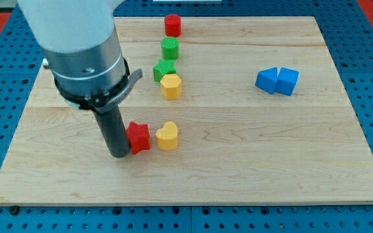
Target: Push the red star in between yellow blocks
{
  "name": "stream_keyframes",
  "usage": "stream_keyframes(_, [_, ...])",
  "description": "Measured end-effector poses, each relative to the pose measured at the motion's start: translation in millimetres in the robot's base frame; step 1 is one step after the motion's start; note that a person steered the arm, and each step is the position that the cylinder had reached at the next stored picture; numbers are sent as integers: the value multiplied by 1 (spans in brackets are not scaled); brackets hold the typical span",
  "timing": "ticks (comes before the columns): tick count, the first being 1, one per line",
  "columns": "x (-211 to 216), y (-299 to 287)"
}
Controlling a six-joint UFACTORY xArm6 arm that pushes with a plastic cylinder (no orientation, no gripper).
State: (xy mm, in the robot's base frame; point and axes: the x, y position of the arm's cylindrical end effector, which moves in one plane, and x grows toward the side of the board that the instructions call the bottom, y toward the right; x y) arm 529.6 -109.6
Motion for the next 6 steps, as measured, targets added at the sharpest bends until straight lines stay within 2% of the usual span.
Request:
stream_keyframes(2, [18,20])
stream_keyframes(3, [4,42])
stream_keyframes(6, [-67,21])
